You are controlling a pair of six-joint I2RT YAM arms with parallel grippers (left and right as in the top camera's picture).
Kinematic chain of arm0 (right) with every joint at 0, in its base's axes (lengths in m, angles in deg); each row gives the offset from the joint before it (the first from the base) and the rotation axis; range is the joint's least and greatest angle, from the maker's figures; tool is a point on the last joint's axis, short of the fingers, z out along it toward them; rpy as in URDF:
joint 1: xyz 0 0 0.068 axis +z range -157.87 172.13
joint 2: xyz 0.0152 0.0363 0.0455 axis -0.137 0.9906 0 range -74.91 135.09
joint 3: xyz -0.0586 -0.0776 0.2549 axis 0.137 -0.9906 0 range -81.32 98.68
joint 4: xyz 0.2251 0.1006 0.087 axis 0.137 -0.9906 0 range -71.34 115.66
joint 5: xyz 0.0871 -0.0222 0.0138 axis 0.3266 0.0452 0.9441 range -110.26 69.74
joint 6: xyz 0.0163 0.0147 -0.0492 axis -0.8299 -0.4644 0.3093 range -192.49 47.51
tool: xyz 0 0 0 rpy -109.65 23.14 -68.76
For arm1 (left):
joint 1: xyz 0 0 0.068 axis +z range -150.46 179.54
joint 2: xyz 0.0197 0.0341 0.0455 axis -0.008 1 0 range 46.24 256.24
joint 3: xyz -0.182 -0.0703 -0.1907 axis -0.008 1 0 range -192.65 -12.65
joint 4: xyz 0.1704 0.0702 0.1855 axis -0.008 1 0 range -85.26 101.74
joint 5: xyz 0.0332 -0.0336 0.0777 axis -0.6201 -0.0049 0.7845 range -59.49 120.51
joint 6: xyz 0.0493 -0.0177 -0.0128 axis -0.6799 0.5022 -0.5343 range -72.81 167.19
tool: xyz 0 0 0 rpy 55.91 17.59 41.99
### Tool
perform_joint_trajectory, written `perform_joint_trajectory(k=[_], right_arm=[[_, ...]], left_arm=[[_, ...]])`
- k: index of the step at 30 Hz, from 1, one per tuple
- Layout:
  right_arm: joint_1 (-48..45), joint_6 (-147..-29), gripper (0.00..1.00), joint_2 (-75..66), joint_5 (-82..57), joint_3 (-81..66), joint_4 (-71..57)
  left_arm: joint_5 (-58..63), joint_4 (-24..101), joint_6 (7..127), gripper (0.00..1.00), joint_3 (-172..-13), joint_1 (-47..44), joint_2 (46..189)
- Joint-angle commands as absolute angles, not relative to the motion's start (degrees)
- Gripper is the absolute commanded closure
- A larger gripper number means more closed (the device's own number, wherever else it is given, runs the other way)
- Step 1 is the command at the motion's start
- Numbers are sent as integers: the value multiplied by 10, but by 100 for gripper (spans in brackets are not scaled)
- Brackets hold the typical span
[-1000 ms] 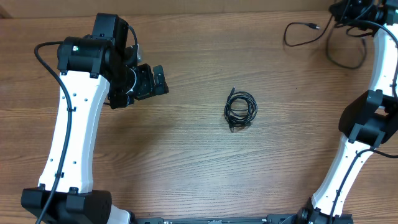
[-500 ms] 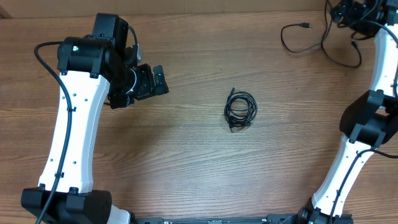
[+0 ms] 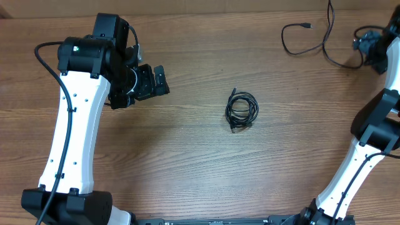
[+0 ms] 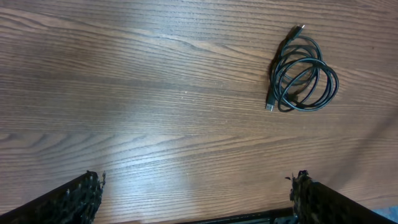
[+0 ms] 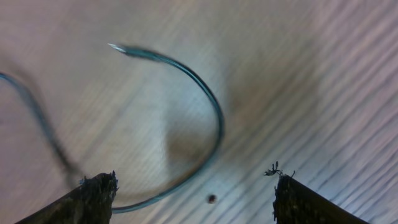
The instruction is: Untangle cables
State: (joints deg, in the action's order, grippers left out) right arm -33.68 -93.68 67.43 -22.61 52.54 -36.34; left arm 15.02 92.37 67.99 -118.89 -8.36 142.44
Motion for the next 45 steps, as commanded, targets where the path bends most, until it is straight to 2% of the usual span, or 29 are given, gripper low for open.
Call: perform_joint_trajectory(k=[1, 6, 11, 14, 20, 23, 29, 37, 43, 45], right_arm=[[-338, -970, 18, 654, -245, 484, -343], [-338, -982, 20, 654, -226, 457, -309], [-335, -986, 32, 654, -219, 441, -284], [-335, -1027, 33, 654, -219, 420, -266], [-333, -1029, 39, 654, -201, 386, -216], [-331, -1029, 44, 654, -201, 379, -199], [-330, -1029, 62, 654, -201, 379, -177], [-330, -1029, 66, 668, -200, 379, -158], [-330, -1022, 84, 673, -189, 379, -116], [-330, -1017, 94, 673, -178, 379, -90]], left_arm=[[144, 923, 675, 0, -1196, -89, 1414], [144, 923, 675, 0, -1196, -89, 1414], [144, 923, 675, 0, -1196, -89, 1414], [144, 923, 675, 0, -1196, -89, 1414], [144, 923, 675, 0, -1196, -89, 1414], [144, 923, 675, 0, -1196, -89, 1414], [144, 923, 675, 1, -1196, -89, 1414], [144, 923, 675, 0, -1196, -89, 1414], [144, 923, 675, 0, -1196, -89, 1414], [144, 923, 675, 0, -1196, -89, 1414]])
